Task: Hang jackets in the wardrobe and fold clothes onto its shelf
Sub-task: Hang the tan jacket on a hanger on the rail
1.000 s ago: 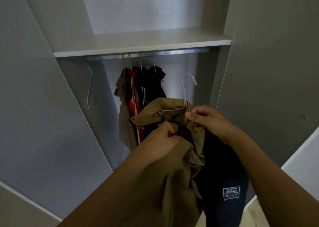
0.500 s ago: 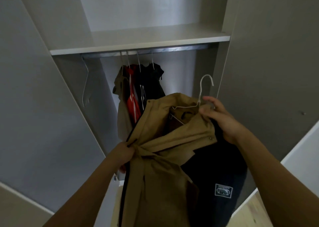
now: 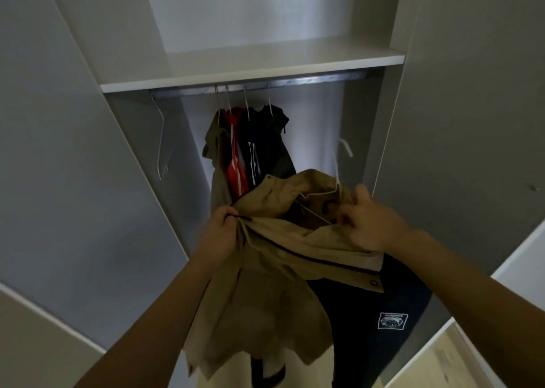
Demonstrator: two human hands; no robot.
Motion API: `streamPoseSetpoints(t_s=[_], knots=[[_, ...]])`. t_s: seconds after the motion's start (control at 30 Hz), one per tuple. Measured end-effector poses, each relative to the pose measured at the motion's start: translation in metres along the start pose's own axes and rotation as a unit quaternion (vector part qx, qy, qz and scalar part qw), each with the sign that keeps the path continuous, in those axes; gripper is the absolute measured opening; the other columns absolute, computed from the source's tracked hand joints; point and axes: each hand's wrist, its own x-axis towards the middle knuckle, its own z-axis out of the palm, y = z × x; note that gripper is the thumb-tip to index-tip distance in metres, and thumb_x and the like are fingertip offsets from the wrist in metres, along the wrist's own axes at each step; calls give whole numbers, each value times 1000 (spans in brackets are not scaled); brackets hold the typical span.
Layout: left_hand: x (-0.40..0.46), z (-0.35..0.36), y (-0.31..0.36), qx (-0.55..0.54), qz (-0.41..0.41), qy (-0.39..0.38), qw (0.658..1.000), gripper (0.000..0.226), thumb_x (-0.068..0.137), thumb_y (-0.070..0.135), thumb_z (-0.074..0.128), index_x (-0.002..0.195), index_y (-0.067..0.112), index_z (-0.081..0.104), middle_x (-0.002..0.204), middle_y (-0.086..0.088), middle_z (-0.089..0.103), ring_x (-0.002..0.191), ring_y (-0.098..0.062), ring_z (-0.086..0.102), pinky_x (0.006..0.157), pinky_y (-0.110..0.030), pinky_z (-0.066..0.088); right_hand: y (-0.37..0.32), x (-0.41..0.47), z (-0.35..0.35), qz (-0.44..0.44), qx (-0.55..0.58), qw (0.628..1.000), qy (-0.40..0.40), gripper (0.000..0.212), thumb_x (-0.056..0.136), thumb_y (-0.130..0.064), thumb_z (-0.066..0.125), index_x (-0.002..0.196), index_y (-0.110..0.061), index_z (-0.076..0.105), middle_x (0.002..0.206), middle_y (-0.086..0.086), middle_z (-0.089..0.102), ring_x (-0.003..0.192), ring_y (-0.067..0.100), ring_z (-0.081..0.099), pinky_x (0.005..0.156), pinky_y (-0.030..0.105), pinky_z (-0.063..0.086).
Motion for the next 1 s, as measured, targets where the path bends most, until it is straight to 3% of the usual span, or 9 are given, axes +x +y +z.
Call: streamPoseSetpoints(t_s=[0.13, 0.3, 0.43, 0.57, 0.67, 0.73, 0.83, 0.9, 1.0], knots=[[7, -4, 9, -116, -149, 14, 982, 24, 97, 18, 40, 83, 9, 58, 95, -21, 64, 91, -35, 61, 92, -49, 51, 4, -14, 0, -126, -83, 983, -101, 62, 80, -36, 63, 135, -44, 37, 100, -7, 13, 87, 11, 28, 69, 26, 37], [14, 8, 16, -194, -201, 23, 960, 31, 94, 12, 49, 63, 10, 54, 55, -3, 57, 53, -16, 58, 51, -27, 49, 4, -23, 5, -162, -96, 966, -178, 90, 82, -39, 65, 145, -52, 2, 115, -10, 16, 92, 7, 16, 76, 25, 36], [29, -1, 12, -253, -242, 58, 935, 16, 93, 10, 59, 78, 5, 61, 75, -9, 63, 76, -25, 63, 72, -35, 56, -2, -30, 2, -155, -1, 980, -124, 80, 78, -39, 62, 147, -43, 23, 103, -12, 14, 93, 7, 31, 69, 15, 34], [38, -7, 10, -308, -290, 75, 903, 13, 95, 10, 58, 98, 0, 66, 85, -13, 65, 74, -28, 62, 75, -44, 57, -14, -40, 3, -232, -20, 973, -13, 77, 70, -70, 56, 136, -31, 47, 103, -10, 22, 77, -5, 26, 63, 19, 39], [42, -5, 16, -327, -287, 60, 898, 14, 96, 12, 58, 99, 1, 66, 90, -16, 68, 81, -31, 65, 72, -45, 58, -21, -46, 14, -265, -64, 962, -9, 96, 61, -92, 42, 130, -26, 50, 112, -7, 28, 90, 2, 27, 72, 17, 37], [44, -4, 17, -325, -285, 40, 901, 18, 95, 14, 59, 104, 1, 67, 99, -18, 68, 92, -33, 65, 82, -48, 57, -19, -44, 22, -263, -116, 958, 8, 83, 67, -80, 50, 127, -22, 52, 119, -1, 31, 98, 15, 44, 71, 24, 47], [41, -3, 21, -284, -244, -5, 927, 21, 93, 19, 60, 104, 2, 68, 102, -18, 68, 90, -33, 66, 79, -44, 58, -11, -36, 28, -160, -101, 982, 10, 46, 85, -50, 51, 120, -21, 55, 119, 5, 34, 95, 25, 55, 69, 31, 48], [31, -3, 24, -171, -166, -58, 969, 22, 93, 26, 60, 110, 14, 64, 111, -14, 67, 98, -31, 65, 86, -45, 56, -6, -24, 28, -21, 20, 998, 50, 48, 92, -57, 38, 115, -19, 56, 110, 2, 45, 84, 22, 58, 70, 29, 45], [-4, -3, 19, 120, 87, -225, 963, 23, 90, 34, 60, 109, 37, 47, 110, 1, 59, 97, -17, 62, 80, -30, 56, 12, -1, 26, 239, 273, 929, 76, 70, 93, -66, 29, 102, -6, 62, 93, 14, 64, 77, 25, 59, 73, 33, 45]])
